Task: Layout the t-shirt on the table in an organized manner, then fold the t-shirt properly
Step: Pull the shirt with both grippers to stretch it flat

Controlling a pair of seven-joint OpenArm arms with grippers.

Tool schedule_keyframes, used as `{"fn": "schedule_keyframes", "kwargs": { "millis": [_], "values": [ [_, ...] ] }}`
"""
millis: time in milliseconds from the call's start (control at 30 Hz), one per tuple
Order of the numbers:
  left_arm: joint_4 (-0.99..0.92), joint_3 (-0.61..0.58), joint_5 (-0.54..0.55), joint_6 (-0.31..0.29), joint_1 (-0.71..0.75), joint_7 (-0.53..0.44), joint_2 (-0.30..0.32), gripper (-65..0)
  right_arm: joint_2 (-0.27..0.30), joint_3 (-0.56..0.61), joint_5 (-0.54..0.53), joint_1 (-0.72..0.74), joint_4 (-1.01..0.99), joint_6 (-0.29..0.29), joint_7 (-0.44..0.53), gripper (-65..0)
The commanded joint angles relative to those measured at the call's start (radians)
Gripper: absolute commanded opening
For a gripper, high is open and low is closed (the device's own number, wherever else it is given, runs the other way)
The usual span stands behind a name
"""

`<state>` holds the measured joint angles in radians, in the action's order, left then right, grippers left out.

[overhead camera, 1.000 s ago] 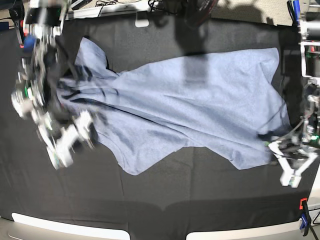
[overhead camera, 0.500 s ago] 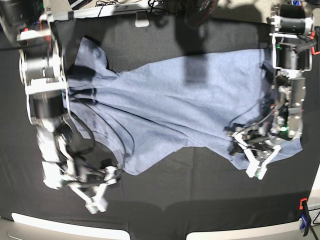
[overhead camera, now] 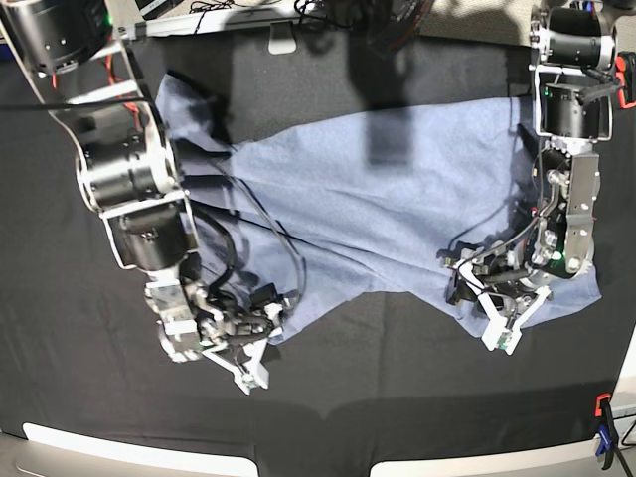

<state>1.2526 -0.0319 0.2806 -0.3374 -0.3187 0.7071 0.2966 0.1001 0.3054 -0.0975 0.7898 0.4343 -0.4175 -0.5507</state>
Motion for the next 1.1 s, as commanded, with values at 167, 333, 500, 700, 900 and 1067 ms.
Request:
{"fn": "schedule_keyframes", "kwargs": {
  "millis": [167,333,500,700,900,1067],
  "values": [
    [0.019,0.005,0.008,0.003,-0.027,-0.023,0.006,-34.9,-0.002,-0.003,0.08,0.039,0.013,0.022,0.013,-65.0],
    [0.019,0.005,0.008,0.003,-0.027,-0.023,0.006,-34.9,0.029,-0.005,0.227,0.041,0.021,0.158,0.121,-65.0],
    [0.019,0.005,0.007,0.003,-0.009,-0.027,0.006,-34.9,0.096,-0.005,0.305,0.089,0.022,0.333,0.215,-65.0],
    [0.019,0.005,0.008,0.003,0.024,-0.027,0.006,-34.9,0.17,-0.005,0.302,0.173,0.022,0.441,0.244,-65.0],
    [0.019,0.005,-0.021,0.003,0.039,-0.023,0.007,-34.9,0.202,-0.005,0.3,0.185,0.022,0.441,0.261,-60.7],
    [0.019,0.005,-0.018,0.003,0.039,-0.022,0.008,-34.9,0.211,-0.005,0.291,0.185,0.022,0.44,0.241,-39.1]
  ]
}}
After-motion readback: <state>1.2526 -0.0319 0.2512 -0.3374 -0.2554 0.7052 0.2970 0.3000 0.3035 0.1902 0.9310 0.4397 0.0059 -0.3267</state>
